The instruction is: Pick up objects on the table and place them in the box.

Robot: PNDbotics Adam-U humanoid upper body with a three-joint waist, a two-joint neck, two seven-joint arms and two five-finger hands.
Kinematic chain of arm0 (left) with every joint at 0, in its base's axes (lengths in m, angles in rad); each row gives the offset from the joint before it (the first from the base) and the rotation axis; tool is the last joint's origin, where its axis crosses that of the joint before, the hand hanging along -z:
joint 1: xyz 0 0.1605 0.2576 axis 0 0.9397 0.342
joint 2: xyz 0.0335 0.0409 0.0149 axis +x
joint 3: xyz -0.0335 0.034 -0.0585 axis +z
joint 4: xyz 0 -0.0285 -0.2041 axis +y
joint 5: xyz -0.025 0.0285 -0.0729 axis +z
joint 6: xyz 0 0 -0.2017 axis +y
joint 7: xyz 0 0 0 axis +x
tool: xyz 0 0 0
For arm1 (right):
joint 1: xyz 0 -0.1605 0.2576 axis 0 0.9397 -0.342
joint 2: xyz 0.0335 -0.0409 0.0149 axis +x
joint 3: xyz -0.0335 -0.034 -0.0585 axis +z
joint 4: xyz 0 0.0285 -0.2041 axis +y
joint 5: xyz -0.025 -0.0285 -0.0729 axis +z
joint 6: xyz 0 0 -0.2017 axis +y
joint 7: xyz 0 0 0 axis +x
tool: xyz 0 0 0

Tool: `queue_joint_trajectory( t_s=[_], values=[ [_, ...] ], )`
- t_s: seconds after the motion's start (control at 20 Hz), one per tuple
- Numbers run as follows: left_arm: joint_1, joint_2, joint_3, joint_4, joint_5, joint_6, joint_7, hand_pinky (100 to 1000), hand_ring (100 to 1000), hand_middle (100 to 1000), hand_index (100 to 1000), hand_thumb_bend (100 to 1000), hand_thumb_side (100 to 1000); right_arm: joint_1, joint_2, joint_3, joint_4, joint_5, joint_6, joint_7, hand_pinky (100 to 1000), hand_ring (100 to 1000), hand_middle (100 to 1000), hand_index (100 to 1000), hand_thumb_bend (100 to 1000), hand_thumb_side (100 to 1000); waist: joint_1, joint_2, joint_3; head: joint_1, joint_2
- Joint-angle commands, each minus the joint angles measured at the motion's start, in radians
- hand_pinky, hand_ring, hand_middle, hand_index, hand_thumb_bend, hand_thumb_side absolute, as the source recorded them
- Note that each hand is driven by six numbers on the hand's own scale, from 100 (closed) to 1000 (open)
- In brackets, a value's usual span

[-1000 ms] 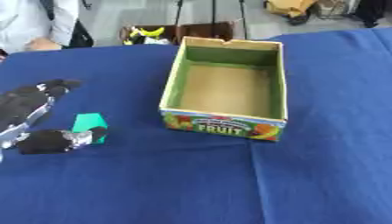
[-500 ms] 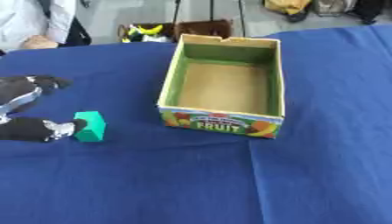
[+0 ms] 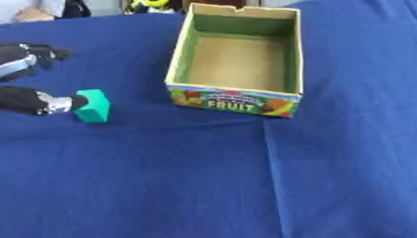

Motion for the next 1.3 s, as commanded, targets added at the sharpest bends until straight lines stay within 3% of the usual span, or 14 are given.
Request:
queue_joint_trajectory(
  t_s=[0.05,0.6,0.95,1.3],
  values=[
    [-0.018,0.059,0.004,-0.008,0.005,-0.004,-0.015,767,854,900,1000,589,743,-0.007,-0.025,-0.002,-0.009,-0.005,-0.001,0.002,848,883,780,906,100,1000,-0.001,-0.015,0.000,0.006,0.001],
    [-0.048,0.133,-0.024,0.036,0.014,-0.022,-0.075,782,859,927,1000,644,662,-0.007,-0.032,-0.003,-0.007,-0.006,-0.002,0.000,849,884,780,907,100,1000,0.000,-0.007,-0.018,0.014,-0.039],
    [-0.089,0.177,-0.077,0.125,0.062,-0.049,-0.090,766,840,919,1000,577,614,-0.009,-0.034,-0.001,-0.006,-0.009,-0.003,0.001,851,885,780,908,100,1000,0.004,-0.004,-0.029,0.014,-0.053],
    [-0.120,0.184,-0.112,0.188,0.043,-0.075,-0.091,766,840,925,1000,546,602,-0.008,-0.034,0.000,-0.005,-0.010,-0.003,0.003,852,885,780,908,100,1000,0.006,-0.003,-0.032,0.015,-0.057]
  ],
)
